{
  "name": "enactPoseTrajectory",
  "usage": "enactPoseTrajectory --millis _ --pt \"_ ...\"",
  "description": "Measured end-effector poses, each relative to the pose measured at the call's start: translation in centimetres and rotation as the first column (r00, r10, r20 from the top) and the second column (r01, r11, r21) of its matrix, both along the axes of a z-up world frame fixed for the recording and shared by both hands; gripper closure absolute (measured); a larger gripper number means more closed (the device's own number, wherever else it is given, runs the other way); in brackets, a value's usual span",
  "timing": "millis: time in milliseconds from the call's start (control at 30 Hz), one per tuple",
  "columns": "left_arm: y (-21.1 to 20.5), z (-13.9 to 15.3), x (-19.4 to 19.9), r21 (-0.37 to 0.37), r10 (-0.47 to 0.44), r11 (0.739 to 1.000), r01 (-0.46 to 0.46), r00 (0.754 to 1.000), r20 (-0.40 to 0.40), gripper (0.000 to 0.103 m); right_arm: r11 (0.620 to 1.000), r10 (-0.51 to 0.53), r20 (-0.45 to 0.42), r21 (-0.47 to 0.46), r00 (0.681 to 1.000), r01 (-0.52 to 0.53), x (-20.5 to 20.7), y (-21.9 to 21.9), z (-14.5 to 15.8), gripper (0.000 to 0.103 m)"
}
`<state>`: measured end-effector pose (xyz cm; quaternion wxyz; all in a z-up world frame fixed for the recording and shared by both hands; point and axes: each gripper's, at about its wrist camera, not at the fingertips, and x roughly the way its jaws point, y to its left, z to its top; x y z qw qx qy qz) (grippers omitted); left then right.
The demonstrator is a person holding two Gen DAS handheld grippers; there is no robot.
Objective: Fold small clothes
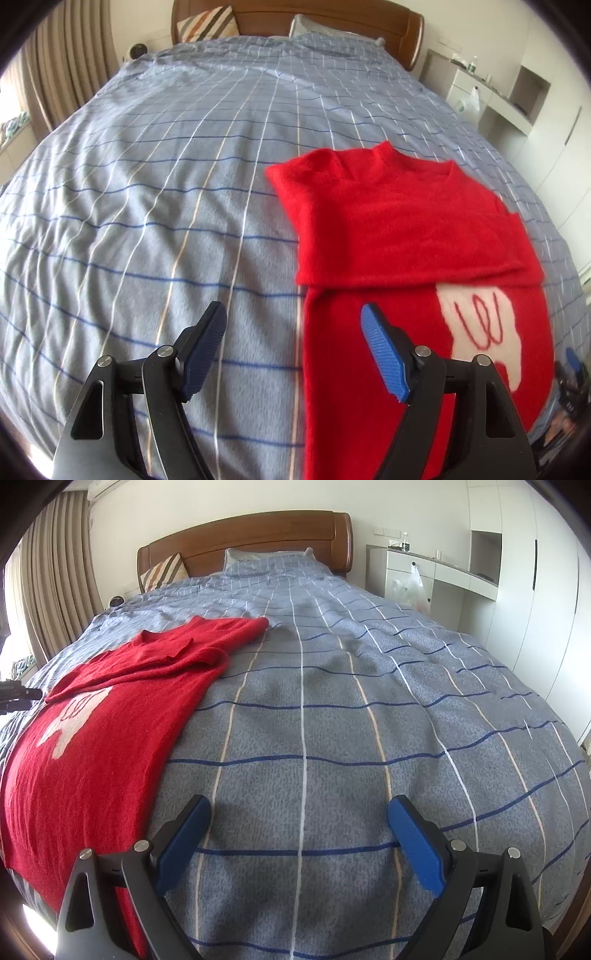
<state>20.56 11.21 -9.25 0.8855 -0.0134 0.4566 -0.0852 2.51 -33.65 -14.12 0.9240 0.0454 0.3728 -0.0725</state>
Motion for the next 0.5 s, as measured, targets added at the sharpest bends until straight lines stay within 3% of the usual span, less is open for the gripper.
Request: enactPoseTrajectory --millis 233,500 --pt "2.2 -1.0 -6.6 -0.044 0.004 0.999 -0.005 1.0 -0.029 0.023 1.0 0.003 0.025 0.004 1.0 -0.003 -1.3 0.3 1.3 0.007" --pt "3.7 -1.5 -9.9 -0.124 0.043 0.991 -0.049 0.997 -0.057 0.023 0.997 0.079 0.029 0.014 0.996 -0.079 -3.6 2.9 2.9 0.007"
